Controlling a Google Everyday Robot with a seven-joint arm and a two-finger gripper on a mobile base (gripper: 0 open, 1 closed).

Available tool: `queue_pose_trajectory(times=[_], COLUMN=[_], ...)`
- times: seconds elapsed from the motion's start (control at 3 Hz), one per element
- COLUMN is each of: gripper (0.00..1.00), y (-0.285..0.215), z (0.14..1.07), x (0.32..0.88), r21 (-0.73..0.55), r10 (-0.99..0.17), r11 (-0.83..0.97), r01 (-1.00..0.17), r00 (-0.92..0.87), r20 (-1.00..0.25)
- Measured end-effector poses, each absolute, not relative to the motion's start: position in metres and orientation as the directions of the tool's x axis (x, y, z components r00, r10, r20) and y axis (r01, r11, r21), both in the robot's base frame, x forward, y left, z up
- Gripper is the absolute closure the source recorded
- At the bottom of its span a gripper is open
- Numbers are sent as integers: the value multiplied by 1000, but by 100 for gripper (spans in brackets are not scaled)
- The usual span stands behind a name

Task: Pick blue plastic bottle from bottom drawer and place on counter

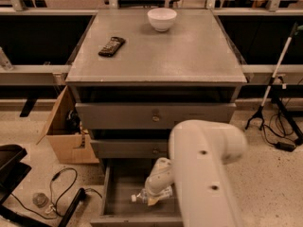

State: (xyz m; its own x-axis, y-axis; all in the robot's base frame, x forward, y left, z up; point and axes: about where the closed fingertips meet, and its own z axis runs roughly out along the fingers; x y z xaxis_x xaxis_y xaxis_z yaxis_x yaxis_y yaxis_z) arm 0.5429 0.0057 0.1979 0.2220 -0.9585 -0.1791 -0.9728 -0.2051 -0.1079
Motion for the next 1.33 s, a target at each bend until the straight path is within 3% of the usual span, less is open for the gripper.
queue_pose_trajectory(times=[0.67,1.0,1.33], gripper=[100,100,100], y=[-43,-36,-52], z=[288,319,344], x=[468,456,479], r21=[-101,-66,40], r10=[-931,-891,-774], r11=[-93,-17,134], r01=[-991,-998,-990], r00=[122,45,-130], r20=[-345,-451,-620])
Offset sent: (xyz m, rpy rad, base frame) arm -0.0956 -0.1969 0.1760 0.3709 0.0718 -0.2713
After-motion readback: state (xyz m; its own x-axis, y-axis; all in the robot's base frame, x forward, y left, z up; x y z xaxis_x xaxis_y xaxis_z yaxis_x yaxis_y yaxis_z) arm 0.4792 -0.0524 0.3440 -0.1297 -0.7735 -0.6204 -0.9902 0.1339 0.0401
